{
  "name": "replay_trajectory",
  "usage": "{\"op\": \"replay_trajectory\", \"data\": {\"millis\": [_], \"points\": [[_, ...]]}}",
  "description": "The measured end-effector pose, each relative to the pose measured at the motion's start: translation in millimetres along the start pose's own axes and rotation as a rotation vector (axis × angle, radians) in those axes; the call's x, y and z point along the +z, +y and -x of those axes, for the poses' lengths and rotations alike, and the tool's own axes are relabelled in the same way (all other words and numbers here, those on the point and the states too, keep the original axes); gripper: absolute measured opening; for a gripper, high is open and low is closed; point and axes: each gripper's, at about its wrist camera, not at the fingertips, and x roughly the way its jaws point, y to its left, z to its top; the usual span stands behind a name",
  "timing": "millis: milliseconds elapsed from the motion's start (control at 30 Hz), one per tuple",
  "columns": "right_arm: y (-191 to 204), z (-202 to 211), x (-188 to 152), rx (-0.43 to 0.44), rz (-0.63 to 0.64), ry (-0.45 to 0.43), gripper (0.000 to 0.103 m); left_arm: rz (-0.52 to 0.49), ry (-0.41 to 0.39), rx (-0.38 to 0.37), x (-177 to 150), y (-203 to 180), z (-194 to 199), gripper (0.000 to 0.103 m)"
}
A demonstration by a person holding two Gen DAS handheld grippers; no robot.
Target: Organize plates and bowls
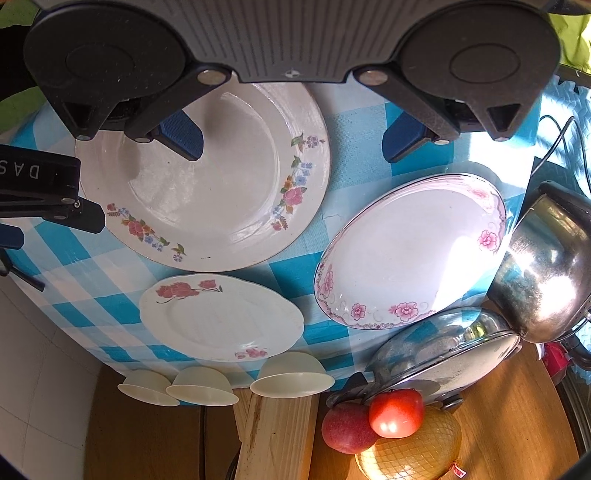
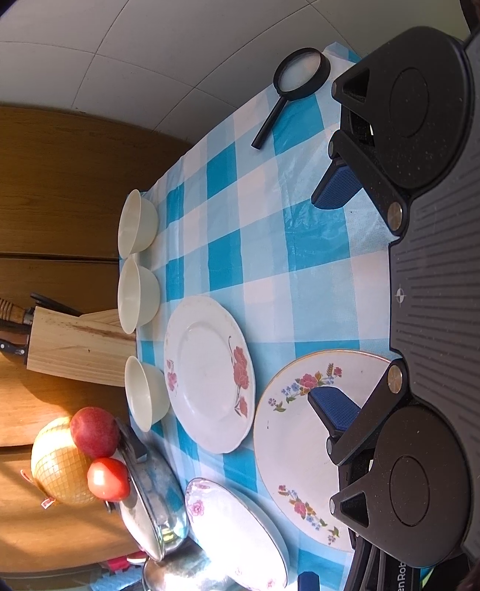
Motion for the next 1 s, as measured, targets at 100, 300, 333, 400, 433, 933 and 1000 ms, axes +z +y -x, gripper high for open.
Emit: {"op": "replay_trajectory", "data": {"millis": [100, 300, 333, 400, 433, 933, 1000], "points": [[0, -4, -1, 0.004, 0.002, 0.015, 0.103, -0.001, 0.019, -0.008, 2, -1, -5, 0.098], [-2, -15, -2, 0.032, -0.001, 0.065, 0.102, -0.012, 0.034, -0.031, 5, -5, -11, 0.098], [-2, -16, -3, 0.042, -0.002, 0.074, 0.101, -0.015, 0.033, -0.033, 5, -6, -11, 0.098], [-5, -20, -3, 0.063, -0.023, 0.093, 0.1, -0.022, 0.033, -0.046, 7, -8, -12, 0.098], [-6, -23, -2, 0.073, -0.033, 0.106, 0.099, -0.023, 0.035, -0.052, 8, -9, -13, 0.099], [-10, -27, 6, 0.236, -0.044, 0.146, 0.07, -0.047, 0.037, -0.1, 17, -19, -20, 0.098], [-10, -28, 9, 0.267, -0.037, 0.16, 0.061, -0.059, 0.041, -0.109, 20, -24, -22, 0.098]]}}
